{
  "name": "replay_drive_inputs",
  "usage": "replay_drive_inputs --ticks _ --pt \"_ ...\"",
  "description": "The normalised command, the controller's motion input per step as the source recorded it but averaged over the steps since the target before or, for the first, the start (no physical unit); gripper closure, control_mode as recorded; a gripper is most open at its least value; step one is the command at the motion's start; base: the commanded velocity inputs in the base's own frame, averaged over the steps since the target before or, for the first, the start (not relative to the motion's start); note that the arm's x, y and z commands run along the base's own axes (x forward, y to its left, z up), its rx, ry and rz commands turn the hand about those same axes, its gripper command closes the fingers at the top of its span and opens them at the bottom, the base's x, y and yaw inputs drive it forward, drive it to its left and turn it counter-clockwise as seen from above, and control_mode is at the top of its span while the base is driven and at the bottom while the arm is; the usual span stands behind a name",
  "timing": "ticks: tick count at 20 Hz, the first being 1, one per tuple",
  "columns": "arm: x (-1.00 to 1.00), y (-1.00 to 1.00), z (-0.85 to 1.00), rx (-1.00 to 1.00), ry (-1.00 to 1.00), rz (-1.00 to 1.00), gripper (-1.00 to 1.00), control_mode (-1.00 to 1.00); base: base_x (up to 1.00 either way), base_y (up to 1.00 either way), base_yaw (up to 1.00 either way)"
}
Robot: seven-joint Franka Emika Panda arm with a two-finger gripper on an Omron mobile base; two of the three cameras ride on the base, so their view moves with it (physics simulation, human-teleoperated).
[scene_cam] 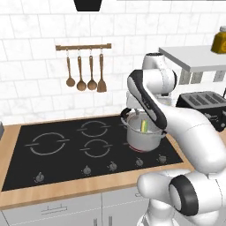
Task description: Put the corn and garlic in the pot. Retrieve the spatula and lightly stir the vegetables in the pot.
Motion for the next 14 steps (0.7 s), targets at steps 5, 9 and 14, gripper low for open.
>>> replay_drive_inputs --ticks 5,9,14 --pt "-0.48 -0.01 -0.63 -0.03 0.05 0.00 -1.00 -1.00 0.00 0.00 0.00" --pt "-0.02 0.00 -0.57 -0.01 0.02 0.00 -1.00 -1.00 0.00 0.00 0.00" --pt "0.00 0.00 0.00 0.00 0.00 0.00 -1.00 1.00 -0.56 0.52 0.01"
